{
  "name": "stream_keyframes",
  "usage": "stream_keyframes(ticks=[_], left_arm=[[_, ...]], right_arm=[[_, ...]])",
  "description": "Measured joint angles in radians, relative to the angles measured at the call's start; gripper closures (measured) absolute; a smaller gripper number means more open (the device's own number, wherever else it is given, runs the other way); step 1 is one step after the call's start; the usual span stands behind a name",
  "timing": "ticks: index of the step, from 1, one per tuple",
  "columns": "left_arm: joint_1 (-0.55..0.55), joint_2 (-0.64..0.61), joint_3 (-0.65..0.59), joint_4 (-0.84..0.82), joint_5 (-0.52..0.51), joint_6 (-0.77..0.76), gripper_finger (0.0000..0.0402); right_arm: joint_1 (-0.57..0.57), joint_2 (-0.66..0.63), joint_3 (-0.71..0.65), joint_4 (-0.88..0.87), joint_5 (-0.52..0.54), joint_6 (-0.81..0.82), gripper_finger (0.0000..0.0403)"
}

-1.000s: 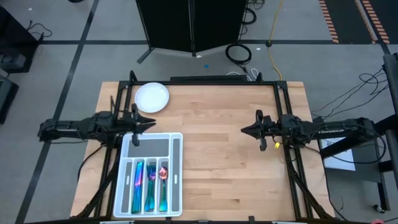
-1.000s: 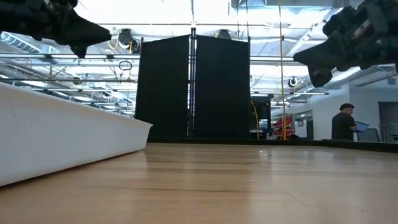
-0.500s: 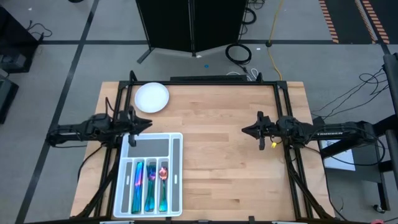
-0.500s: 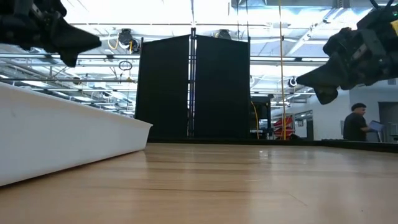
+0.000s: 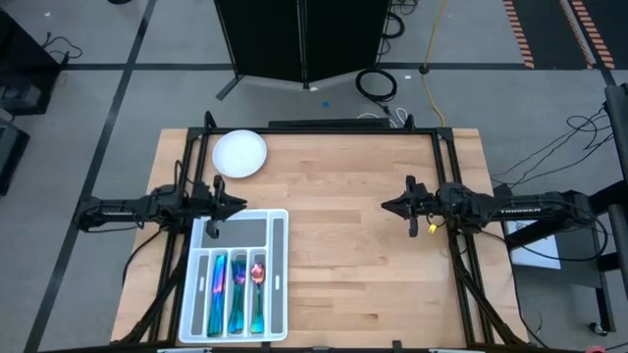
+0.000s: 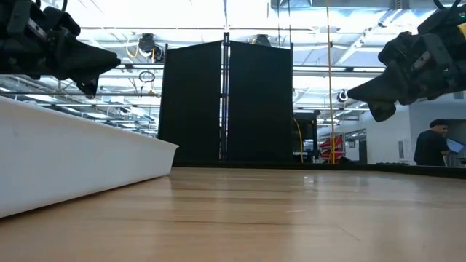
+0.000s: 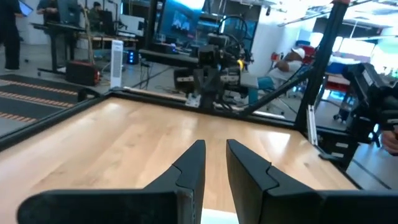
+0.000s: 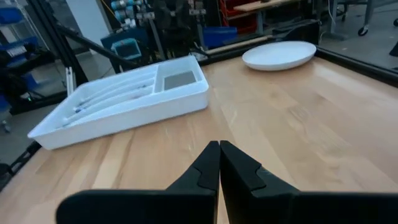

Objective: Sort silverware
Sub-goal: Return to Home Position

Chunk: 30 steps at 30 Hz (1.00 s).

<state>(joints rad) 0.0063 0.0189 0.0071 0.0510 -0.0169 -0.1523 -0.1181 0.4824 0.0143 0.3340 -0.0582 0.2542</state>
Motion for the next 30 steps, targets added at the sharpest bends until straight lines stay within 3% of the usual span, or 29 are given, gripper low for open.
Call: stream_keyframes(ticks=[9, 30], left_arm=[[0.0, 0.0, 0.0, -0.016, -0.08, 0.001, 0.0336], [0.0, 0.0, -0.002, -0.019, -0.088, 0.002, 0.0336]], right_arm=[[0.0, 0.0, 0.0, -0.036, 0.033, -0.014, 0.0403], [0.0, 0.0, 0.0, -0.038, 0.034, -0.005, 0.0403]])
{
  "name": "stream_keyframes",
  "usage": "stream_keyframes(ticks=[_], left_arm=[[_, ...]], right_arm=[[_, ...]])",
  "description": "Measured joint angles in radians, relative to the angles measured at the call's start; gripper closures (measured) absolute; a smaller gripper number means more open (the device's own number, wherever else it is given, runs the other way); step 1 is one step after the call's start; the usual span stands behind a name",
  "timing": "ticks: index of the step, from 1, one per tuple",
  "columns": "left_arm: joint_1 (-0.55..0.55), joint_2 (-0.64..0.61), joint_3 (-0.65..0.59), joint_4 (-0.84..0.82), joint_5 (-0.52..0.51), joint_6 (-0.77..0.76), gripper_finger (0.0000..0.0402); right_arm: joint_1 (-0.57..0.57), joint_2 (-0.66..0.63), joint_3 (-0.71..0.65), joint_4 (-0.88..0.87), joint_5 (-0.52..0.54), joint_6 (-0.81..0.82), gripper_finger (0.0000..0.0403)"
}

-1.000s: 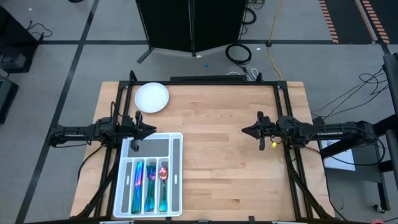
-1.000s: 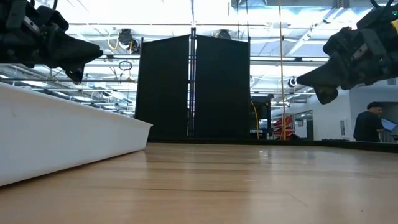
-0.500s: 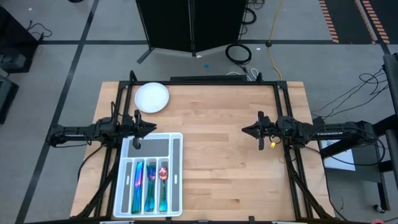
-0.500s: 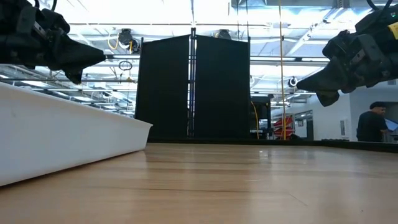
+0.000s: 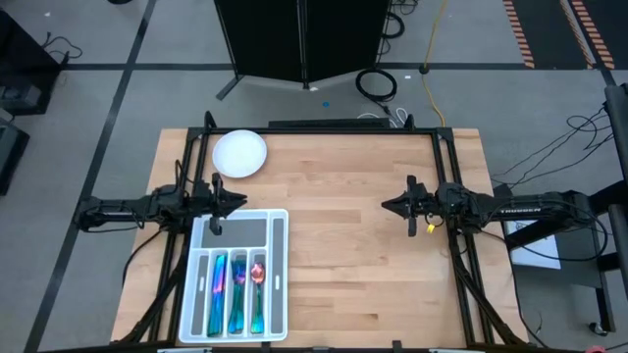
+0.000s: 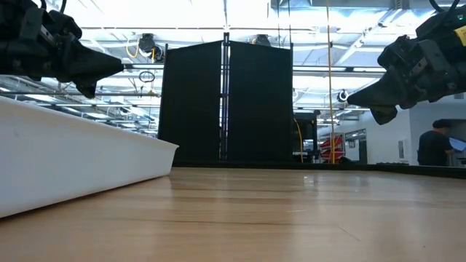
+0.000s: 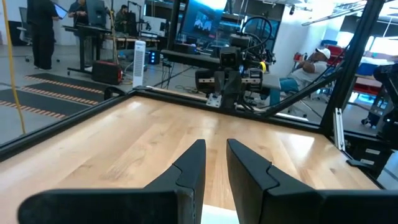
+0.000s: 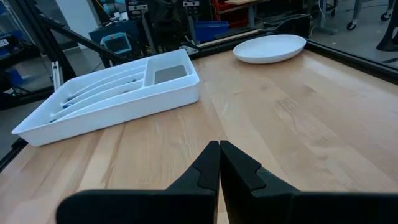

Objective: Sort silverware
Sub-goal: Return to Home Position

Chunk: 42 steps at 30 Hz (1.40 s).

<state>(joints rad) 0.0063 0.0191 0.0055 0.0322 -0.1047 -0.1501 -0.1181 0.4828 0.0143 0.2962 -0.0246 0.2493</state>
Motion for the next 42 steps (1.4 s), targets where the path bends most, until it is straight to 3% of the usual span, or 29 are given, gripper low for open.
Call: stream_keyframes(ticks=[6, 11, 15, 22, 30, 42], left_arm=[[0.0, 0.0, 0.0, 0.0, 0.0, 0.0, 0.0336], [0.0, 0.0, 0.0, -0.001, 0.0, 0.0, 0.0336], [0.0, 0.0, 0.0, -0.001, 0.0, 0.0, 0.0336], [0.0, 0.0, 0.0, 0.001, -0.001, 0.0, 0.0336], [0.0, 0.0, -0.001, 0.002, -0.001, 0.0, 0.0336], [0.0, 0.0, -0.001, 0.003, -0.001, 0.0, 0.0336]], right_arm=[[0.008, -0.008, 0.0, -0.009, 0.001, 0.0, 0.0403], [0.036, -0.094, 0.001, -0.039, 0.001, -0.002, 0.0403], [0.073, -0.212, 0.001, -0.089, -0.008, -0.197, 0.0403], [0.122, -0.317, 0.001, -0.276, 0.003, -0.241, 0.0403], [0.141, -0.386, 0.002, -0.279, -0.001, -0.326, 0.0403], [0.142, -0.411, 0.002, -0.278, -0.002, -0.314, 0.0403]])
